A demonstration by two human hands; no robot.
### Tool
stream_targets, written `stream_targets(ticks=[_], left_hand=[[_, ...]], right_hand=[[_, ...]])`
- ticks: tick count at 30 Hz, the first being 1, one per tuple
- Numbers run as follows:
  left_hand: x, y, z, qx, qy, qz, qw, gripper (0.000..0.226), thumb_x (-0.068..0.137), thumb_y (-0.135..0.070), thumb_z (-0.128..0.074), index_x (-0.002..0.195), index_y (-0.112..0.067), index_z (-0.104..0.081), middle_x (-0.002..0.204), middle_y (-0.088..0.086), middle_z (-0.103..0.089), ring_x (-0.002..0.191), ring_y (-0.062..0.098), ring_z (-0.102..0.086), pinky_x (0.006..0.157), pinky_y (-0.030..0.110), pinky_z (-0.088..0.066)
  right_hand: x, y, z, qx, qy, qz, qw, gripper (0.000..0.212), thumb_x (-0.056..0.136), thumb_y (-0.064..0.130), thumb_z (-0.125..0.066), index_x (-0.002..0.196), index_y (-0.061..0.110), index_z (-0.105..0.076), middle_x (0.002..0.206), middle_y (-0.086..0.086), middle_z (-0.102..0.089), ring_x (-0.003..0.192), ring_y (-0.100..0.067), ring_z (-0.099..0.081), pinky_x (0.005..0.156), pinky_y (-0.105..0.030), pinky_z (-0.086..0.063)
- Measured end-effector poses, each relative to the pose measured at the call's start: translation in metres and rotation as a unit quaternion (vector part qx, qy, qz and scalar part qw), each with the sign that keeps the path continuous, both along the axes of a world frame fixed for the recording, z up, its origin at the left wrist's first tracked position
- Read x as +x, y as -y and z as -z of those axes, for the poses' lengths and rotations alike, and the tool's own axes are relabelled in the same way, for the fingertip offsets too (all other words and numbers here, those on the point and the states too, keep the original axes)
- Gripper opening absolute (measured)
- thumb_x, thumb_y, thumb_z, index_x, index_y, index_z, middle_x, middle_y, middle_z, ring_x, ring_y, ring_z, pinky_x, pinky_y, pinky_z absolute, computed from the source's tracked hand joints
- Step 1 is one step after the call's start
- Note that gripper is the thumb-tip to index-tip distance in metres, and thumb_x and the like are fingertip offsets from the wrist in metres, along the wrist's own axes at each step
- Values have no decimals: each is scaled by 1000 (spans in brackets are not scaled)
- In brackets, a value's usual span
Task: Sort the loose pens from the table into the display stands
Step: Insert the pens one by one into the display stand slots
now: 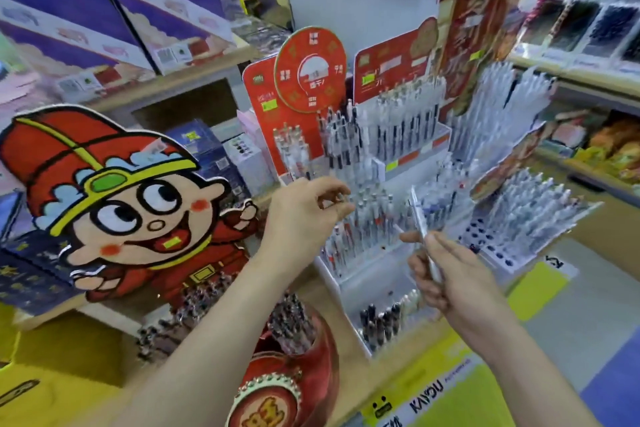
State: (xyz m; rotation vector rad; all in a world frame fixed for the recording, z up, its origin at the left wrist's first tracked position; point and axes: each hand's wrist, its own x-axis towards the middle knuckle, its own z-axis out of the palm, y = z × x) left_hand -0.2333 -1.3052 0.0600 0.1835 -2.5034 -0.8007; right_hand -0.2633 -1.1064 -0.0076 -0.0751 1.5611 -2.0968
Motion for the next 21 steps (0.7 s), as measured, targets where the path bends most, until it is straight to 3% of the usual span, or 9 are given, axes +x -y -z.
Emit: stream_targets(ticks=[5, 12, 16, 19, 21], left_hand=[[-10, 1, 21, -49, 42, 7, 998, 18, 79, -30, -77, 96, -23, -74, 72, -28, -49, 72, 0, -43, 68, 16, -35], [-19, 3, 27, -7, 61, -21, 998, 22, 77, -35, -78, 97, -27, -74, 85, -10, -66, 82, 3, -56, 80, 24, -48], [-22, 2, 30, 15, 49, -52, 997, 21, 75, -36, -79, 94, -27, -74, 85, -9, -67, 76, -4, -55, 75, 20, -46], [-21, 1, 33, 31, 41, -58, 997, 20, 75, -33, -80, 93, -24, -74, 84, -9, -67, 77, 3, -60, 76, 24, -50], [-20, -2, 36, -9, 52, -46, 998, 20, 76, -31, -79, 93, -21, -75, 80, -10, -65, 80, 11, -59, 75, 28, -49]], right_hand=[[-11, 2, 5, 4, -1, -24, 1000, 26, 103, 22, -42, 107, 11, -65, 62, -1, -46, 46, -10, -30, 39, -20, -24], [-19, 5, 7, 11, 4, -53, 999, 25, 101, 22, -44, 108, 10, -66, 63, 0, -45, 47, -10, -31, 41, -19, -23], [-20, 7, 7, 14, 4, -62, 998, 24, 100, 22, -47, 108, 11, -66, 63, 0, -46, 48, -9, -32, 42, -20, -22], [-23, 7, 7, 13, 6, -64, 998, 24, 100, 22, -48, 108, 11, -67, 63, 0, -45, 49, -10, -31, 43, -20, -22], [-24, 7, 7, 12, 4, -66, 998, 24, 99, 22, -49, 109, 11, -67, 64, 0, -45, 50, -10, -32, 44, -20, -22]])
